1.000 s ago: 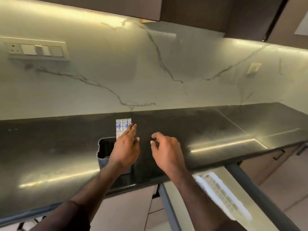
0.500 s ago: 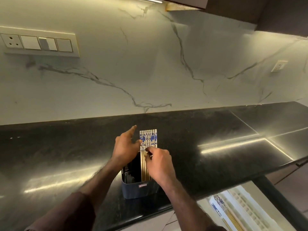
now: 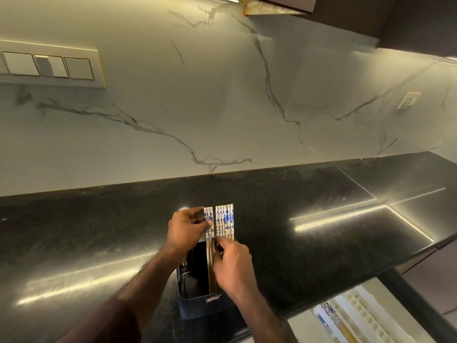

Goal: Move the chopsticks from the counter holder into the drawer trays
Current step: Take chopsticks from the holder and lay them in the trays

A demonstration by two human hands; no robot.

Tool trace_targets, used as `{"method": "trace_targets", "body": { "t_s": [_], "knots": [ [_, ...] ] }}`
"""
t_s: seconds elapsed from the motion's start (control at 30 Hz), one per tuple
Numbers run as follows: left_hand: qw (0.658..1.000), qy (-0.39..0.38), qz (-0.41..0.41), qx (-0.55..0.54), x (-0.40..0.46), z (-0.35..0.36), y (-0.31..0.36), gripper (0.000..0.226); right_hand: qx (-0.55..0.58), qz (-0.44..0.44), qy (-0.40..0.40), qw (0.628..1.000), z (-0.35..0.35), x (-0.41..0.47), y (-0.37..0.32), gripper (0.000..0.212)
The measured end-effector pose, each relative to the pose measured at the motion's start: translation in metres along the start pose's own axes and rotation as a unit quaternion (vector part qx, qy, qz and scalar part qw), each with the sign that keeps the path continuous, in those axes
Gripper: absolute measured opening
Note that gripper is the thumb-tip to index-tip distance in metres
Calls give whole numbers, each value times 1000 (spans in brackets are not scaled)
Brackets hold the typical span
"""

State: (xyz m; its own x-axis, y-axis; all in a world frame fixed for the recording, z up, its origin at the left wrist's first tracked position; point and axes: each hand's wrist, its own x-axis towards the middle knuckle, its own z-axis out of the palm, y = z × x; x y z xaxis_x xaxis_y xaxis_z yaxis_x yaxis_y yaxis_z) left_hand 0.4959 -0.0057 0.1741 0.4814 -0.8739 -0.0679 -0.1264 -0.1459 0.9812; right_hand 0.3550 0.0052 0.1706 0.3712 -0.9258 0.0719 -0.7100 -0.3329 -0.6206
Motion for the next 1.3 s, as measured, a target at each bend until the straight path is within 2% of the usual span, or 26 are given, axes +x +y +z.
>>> {"method": "trace_targets", "body": {
  "t_s": [0.1,0.27,0.4,0.57,0.7,0.87,1.0,1.3],
  "knots": [
    [1000,10,9,3,0,2,2,32,6,2,-7,1000,1,0,2,37],
    [1000,13,6,-27,-7,-2,8,23,24,8,-15,1000,0,0,5,41],
    [998,-15,22,-59,-18,-7,32,21,60,1,-23,998,-7,-1,4,31],
    [990,-31,107,-92,-27,-15,94,24,118,-16,-42,992,-31,-5,0,27],
    [979,-50,154,-124,-38,-10,134,24,218,-27,-49,974,-61,-17,6,21],
    [972,-60,174,-146,-68,19,159,26,289,-16,-85,953,-105,-46,33,20],
    [965,-82,190,-160,-112,56,175,26,301,16,-101,948,-143,-89,65,14],
    [956,-127,177,-198,-256,173,180,21,326,83,-76,939,-232,-237,164,16]
  ]
}}
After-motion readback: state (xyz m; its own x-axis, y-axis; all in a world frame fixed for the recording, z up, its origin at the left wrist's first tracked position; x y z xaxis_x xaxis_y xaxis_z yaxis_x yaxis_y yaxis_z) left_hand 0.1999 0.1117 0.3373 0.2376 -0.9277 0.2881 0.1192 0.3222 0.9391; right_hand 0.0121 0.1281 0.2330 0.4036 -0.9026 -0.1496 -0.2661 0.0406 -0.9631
